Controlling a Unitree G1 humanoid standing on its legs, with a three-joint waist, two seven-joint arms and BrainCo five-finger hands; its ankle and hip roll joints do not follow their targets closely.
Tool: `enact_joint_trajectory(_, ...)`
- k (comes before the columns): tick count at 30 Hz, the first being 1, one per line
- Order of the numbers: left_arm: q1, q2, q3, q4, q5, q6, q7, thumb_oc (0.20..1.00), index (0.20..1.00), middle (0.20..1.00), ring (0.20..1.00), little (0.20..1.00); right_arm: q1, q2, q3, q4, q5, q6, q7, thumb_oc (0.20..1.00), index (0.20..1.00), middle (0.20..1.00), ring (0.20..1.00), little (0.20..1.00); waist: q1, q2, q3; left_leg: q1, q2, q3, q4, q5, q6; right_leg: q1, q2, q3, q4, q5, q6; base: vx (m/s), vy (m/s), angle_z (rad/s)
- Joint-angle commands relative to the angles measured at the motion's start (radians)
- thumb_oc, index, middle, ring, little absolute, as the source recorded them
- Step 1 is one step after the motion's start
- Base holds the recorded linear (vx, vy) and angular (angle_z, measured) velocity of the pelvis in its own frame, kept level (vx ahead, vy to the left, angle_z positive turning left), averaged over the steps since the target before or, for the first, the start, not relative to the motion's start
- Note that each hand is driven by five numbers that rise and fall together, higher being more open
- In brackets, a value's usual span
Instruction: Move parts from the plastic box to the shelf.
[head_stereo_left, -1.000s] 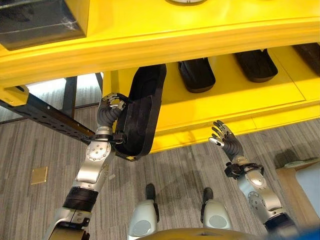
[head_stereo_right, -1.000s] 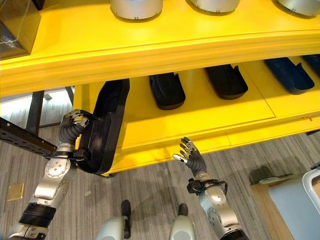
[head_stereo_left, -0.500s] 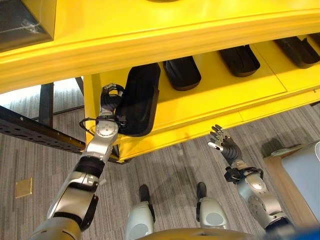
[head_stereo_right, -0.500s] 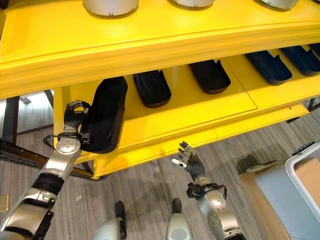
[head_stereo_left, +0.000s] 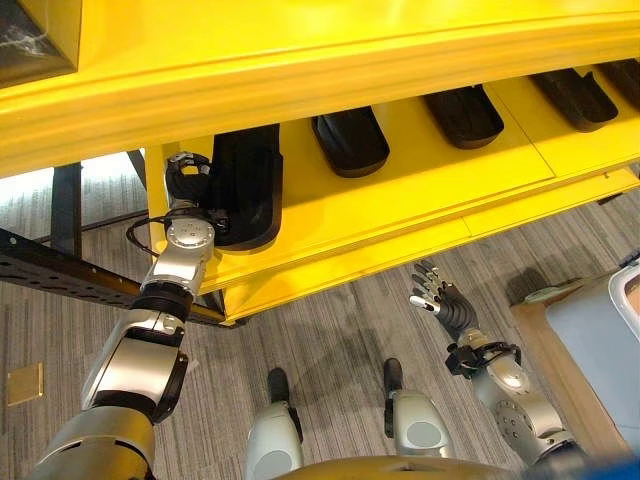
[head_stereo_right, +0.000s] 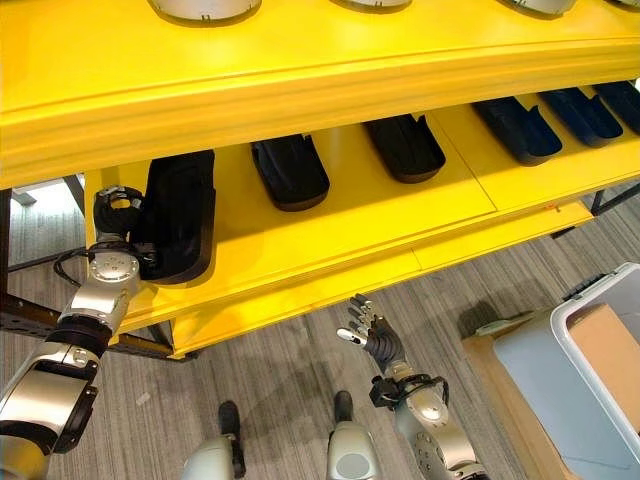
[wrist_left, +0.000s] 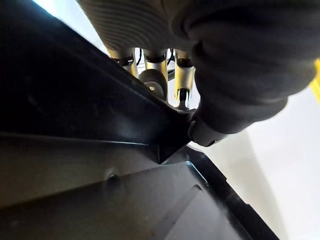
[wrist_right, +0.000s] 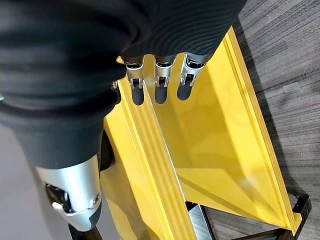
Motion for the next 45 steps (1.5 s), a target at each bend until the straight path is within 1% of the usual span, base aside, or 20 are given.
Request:
enact_joint_trajectory(1, -0.159, 0.067, -0.002, 0.06, -0.023, -0.041, 0.038, 0.2, 0.2, 0.2, 0.2, 0.2, 0.023, -0.024, -0.007, -0.085, 0.032, -0.043, 0.01, 1.0, 1.0, 1.0, 1.0, 1.0, 0.006, 0.008, -0.022, -0.037, 0.086, -0.034, 0.076, -0.03, -0.033, -0.015, -0.078, 0.027, 0.083, 0.008, 0.042, -0.06, -0.014, 0.06)
enact_joint_trajectory(5, -0.213, 0.065, -0.022, 0.111, -0.023, -0.031, 0.045, 0.2, 0.2, 0.2, 0.2, 0.2, 0.011, -0.032, 0.004, -0.083, 0.038, -0.047, 0.008, 1.0, 1.0, 1.0, 1.0, 1.0, 0.003, 0.007, -0.01, -0.056, 0.087, -0.04, 0.099, -0.034, -0.034, -0.035, -0.078, 0.031, 0.111, -0.001, 0.04, -0.06, -0.009, 0.07)
enact_joint_trajectory(6, -0.256, 0.07, -0.041, 0.156, -0.017, -0.018, 0.045, 0.2, 0.2, 0.2, 0.2, 0.2, 0.001, -0.041, 0.016, -0.087, 0.043, -0.048, 0.01, 1.0, 1.0, 1.0, 1.0, 1.0, -0.001, 0.008, 0.003, -0.075, 0.088, -0.046, 0.126, -0.037, -0.034, -0.054, -0.078, 0.034, 0.14, -0.009, 0.036, -0.05, -0.007, 0.01)
enact_joint_trajectory(8, -0.276, 0.069, -0.049, 0.179, -0.03, -0.018, 0.04, 0.2, 0.2, 0.2, 0.2, 0.2, -0.005, -0.045, 0.02, -0.087, 0.047, -0.049, 0.011, 1.0, 1.0, 1.0, 1.0, 1.0, -0.003, 0.008, 0.009, -0.085, 0.09, -0.048, 0.138, -0.041, -0.034, -0.066, -0.076, 0.037, 0.158, -0.015, 0.036, -0.08, -0.017, 0.01)
enact_joint_trajectory(9, -0.316, 0.07, -0.058, 0.211, -0.051, -0.016, 0.035, 0.2, 0.2, 0.2, 0.2, 0.2, -0.017, -0.053, 0.031, -0.086, 0.052, -0.047, 0.013, 1.0, 1.0, 1.0, 1.0, 1.0, -0.005, 0.008, 0.023, -0.115, 0.093, -0.059, 0.182, -0.051, -0.034, -0.094, -0.073, 0.043, 0.201, -0.033, 0.029, -0.11, -0.027, 0.02)
enact_joint_trajectory(11, -0.331, 0.078, -0.068, 0.223, -0.046, -0.013, 0.037, 0.2, 0.2, 0.2, 0.2, 0.2, -0.024, -0.055, 0.036, -0.087, 0.052, -0.048, 0.013, 1.0, 1.0, 1.0, 1.0, 1.0, -0.006, 0.009, 0.027, -0.125, 0.096, -0.063, 0.195, -0.056, -0.034, -0.107, -0.07, 0.047, 0.22, -0.039, 0.029, -0.07, -0.022, 0.02)
enact_joint_trajectory(14, -0.386, 0.085, -0.097, 0.239, -0.053, -0.009, 0.037, 0.2, 0.2, 0.2, 0.2, 0.2, -0.042, -0.066, 0.049, -0.095, 0.063, -0.049, 0.015, 1.0, 1.0, 1.0, 1.0, 1.0, -0.008, 0.015, 0.04, -0.184, 0.105, -0.085, 0.282, -0.085, -0.033, -0.16, -0.072, 0.047, 0.315, -0.083, 0.02, -0.07, -0.025, 0.01)
enact_joint_trajectory(17, -0.424, 0.095, -0.112, 0.265, -0.069, -0.011, 0.031, 0.2, 0.2, 0.2, 0.2, 0.2, -0.057, -0.076, 0.056, -0.101, 0.07, -0.051, 0.017, 1.0, 1.0, 1.0, 1.0, 1.0, -0.011, 0.021, 0.045, -0.228, 0.103, -0.101, 0.344, -0.108, -0.031, -0.205, -0.081, 0.055, 0.392, -0.119, 0.011, -0.06, -0.01, -0.02)
enact_joint_trajectory(20, -0.45, 0.1, -0.129, 0.281, -0.065, -0.007, 0.029, 0.2, 0.2, 0.2, 0.2, 0.2, -0.06, -0.078, 0.059, -0.103, 0.073, -0.057, 0.016, 1.0, 1.0, 1.0, 1.0, 1.0, -0.012, 0.025, 0.045, -0.265, 0.1, -0.113, 0.394, -0.127, -0.028, -0.233, -0.087, 0.057, 0.44, -0.141, 0.003, -0.04, -0.007, 0.04)
enact_joint_trajectory(24, -0.481, 0.095, -0.142, 0.301, -0.059, 0.002, 0.037, 0.2, 0.2, 0.2, 0.2, 0.2, -0.059, -0.085, 0.061, -0.102, 0.073, -0.06, 0.01, 1.0, 1.0, 1.0, 1.0, 1.0, -0.014, 0.026, 0.047, -0.296, 0.096, -0.123, 0.432, -0.142, -0.027, -0.261, -0.095, 0.061, 0.488, -0.163, -0.002, -0.02, -0.008, 0.05)
enact_joint_trajectory(28, -0.51, 0.091, -0.137, 0.329, -0.083, 0.0, 0.046, 0.2, 0.2, 0.2, 0.2, 0.2, -0.052, -0.098, 0.062, -0.105, 0.085, -0.062, 0.014, 1.0, 1.0, 1.0, 1.0, 1.0, -0.018, 0.024, 0.044, -0.329, 0.089, -0.132, 0.46, -0.152, -0.025, -0.289, -0.099, 0.065, 0.519, -0.179, -0.009, 0.0, -0.017, 0.05)
enact_joint_trajectory(29, -0.514, 0.093, -0.137, 0.339, -0.079, 0.002, 0.052, 0.2, 0.2, 0.2, 0.2, 0.2, -0.048, -0.102, 0.062, -0.106, 0.086, -0.064, 0.015, 1.0, 1.0, 1.0, 1.0, 1.0, -0.017, 0.022, 0.043, -0.327, 0.09, -0.137, 0.476, -0.182, -0.029, -0.285, -0.097, 0.068, 0.532, -0.203, -0.004, 0.07, -0.017, 0.02)
enact_joint_trajectory(35, -0.535, 0.112, -0.139, 0.358, -0.07, 0.007, 0.069, 0.2, 0.2, 0.2, 0.2, 0.2, -0.033, -0.11, 0.05, -0.111, 0.089, -0.073, 0.013, 1.0, 1.0, 1.0, 1.0, 1.0, -0.016, 0.02, 0.042, -0.353, 0.084, -0.144, 0.486, -0.183, -0.027, -0.306, -0.098, 0.07, 0.545, -0.207, -0.009, 0.01, -0.002, 0.0)
enact_joint_trajectory(45, -0.586, 0.134, -0.149, 0.395, -0.102, 0.004, 0.074, 0.2, 0.2, 0.2, 0.2, 0.2, -0.016, -0.118, 0.043, -0.123, 0.1, -0.079, 0.008, 1.0, 1.0, 1.0, 1.0, 1.0, -0.022, 0.013, 0.045, -0.394, 0.08, -0.148, 0.493, -0.18, -0.025, -0.34, -0.095, 0.073, 0.541, -0.202, -0.008, 0.0, 0.0, 0.0)
